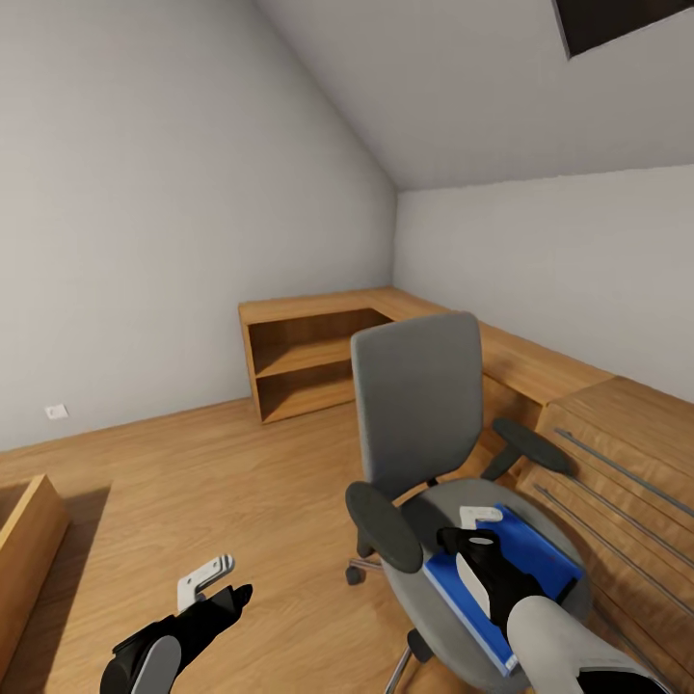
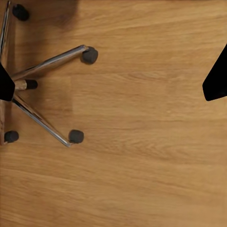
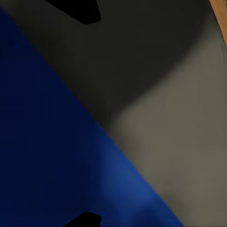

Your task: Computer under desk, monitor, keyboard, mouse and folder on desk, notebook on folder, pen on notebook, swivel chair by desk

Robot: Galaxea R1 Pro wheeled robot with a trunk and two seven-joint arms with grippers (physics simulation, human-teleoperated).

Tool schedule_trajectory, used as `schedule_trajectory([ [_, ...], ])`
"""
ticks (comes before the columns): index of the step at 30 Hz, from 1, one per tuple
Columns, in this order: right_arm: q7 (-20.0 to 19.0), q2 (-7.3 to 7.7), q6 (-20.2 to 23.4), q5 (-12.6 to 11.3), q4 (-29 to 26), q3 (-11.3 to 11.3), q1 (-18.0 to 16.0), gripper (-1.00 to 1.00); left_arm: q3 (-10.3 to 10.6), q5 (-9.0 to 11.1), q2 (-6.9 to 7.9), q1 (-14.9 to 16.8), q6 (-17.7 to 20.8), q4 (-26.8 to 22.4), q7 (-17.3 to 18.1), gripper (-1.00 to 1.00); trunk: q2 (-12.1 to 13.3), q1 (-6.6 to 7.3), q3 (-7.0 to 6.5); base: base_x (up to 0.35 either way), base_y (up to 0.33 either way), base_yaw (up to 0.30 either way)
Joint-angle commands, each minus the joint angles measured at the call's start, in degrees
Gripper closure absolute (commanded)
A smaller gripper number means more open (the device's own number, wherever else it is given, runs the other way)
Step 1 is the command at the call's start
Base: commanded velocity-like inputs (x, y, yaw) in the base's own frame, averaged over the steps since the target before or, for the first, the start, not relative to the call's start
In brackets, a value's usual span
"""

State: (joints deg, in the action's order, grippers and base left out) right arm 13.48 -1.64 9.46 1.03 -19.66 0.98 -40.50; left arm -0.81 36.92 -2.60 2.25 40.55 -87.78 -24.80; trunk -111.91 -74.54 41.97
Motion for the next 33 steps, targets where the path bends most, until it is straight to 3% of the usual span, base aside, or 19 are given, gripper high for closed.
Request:
schedule_trajectory([
  [1, 0.1, -0.03, 0.4, 0.1, -0.1, 0.1, 0.0, -1.00, -0.1, 0.6, -0.04, 0.0, 0.2, -0.1, -0.6, -1.00, 0.0, 0.00, 0.06, 0.000, 0.000, 0.000],
  [22, 0.2, -0.03, 0.4, 0.1, -0.1, 0.1, 0.0, -1.00, -0.1, 0.7, 0.05, 0.0, 0.2, 0.7, -0.4, -1.00, -0.8, -0.44, 0.42, -0.002, -0.001, 0.000],
  [33, 0.2, -0.03, 0.4, 0.2, -0.1, 0.1, 0.0, -1.00, -0.1, 0.6, 0.05, 0.0, 0.2, 1.0, -0.3, -1.00, -0.8, -0.44, 0.42, -0.110, -0.053, 0.000],
])
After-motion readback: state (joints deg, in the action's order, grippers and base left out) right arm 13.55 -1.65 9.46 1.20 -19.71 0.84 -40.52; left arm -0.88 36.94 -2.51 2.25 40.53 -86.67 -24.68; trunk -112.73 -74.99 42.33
